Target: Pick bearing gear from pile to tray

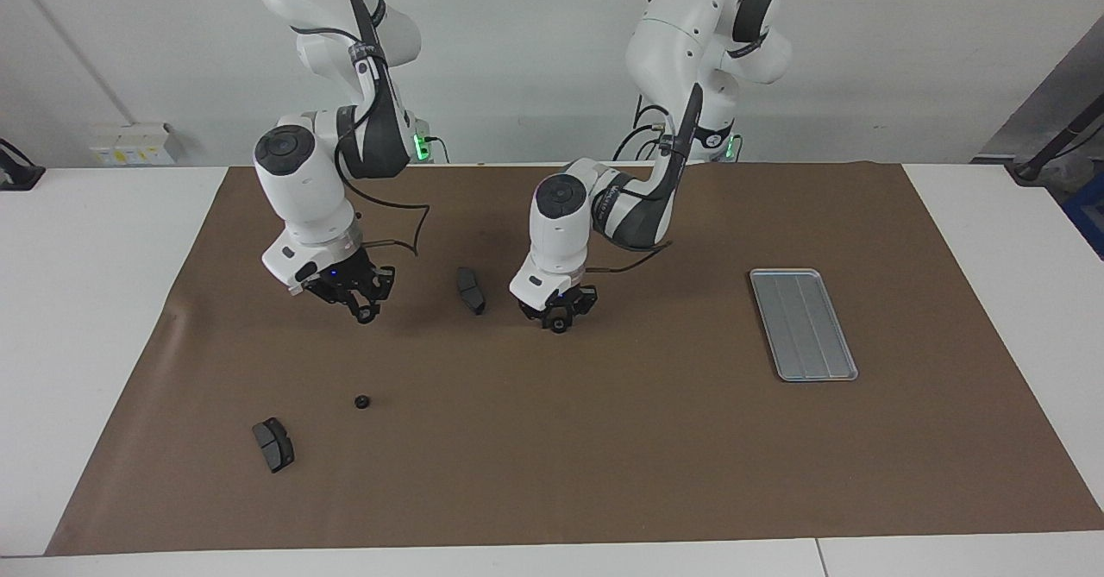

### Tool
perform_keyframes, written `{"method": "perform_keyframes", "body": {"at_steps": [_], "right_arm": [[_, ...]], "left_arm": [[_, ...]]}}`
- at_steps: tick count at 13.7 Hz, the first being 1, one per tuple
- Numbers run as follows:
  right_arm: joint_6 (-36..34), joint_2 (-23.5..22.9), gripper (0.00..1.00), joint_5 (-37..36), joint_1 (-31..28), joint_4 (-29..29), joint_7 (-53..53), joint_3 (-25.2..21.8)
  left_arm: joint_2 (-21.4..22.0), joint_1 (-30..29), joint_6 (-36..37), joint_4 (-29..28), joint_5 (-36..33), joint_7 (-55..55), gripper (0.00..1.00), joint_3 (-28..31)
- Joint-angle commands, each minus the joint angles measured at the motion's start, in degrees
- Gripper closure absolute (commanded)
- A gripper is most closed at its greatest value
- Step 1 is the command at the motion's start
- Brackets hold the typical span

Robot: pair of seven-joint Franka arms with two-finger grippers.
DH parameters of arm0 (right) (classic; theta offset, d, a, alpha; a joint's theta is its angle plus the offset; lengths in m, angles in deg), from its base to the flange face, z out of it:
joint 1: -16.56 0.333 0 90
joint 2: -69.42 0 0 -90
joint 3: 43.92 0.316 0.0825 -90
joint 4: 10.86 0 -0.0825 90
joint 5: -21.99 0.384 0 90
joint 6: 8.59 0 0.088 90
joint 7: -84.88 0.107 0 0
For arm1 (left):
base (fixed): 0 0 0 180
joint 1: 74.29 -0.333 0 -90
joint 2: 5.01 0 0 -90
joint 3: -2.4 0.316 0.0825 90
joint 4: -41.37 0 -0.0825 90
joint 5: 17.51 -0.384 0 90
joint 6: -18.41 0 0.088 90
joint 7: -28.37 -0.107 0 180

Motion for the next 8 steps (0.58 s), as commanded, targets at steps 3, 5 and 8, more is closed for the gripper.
{"method": "perform_keyframes", "body": {"at_steps": [3,5,8], "right_arm": [[-0.5,0.6,1.00,1.0,-0.1,0.3,0.8,0.3],[-0.7,0.6,1.00,1.0,0.0,0.2,1.1,0.3],[-1.0,1.3,1.00,1.0,1.3,0.1,4.2,0.4]], "left_arm": [[-0.6,0.4,0.7,0.6,0.0,-0.1,0.73,0.9],[-0.6,0.1,0.7,0.7,0.0,-0.1,0.84,0.9],[-0.6,-0.7,1.3,1.1,0.1,-0.2,1.00,1.4]]}}
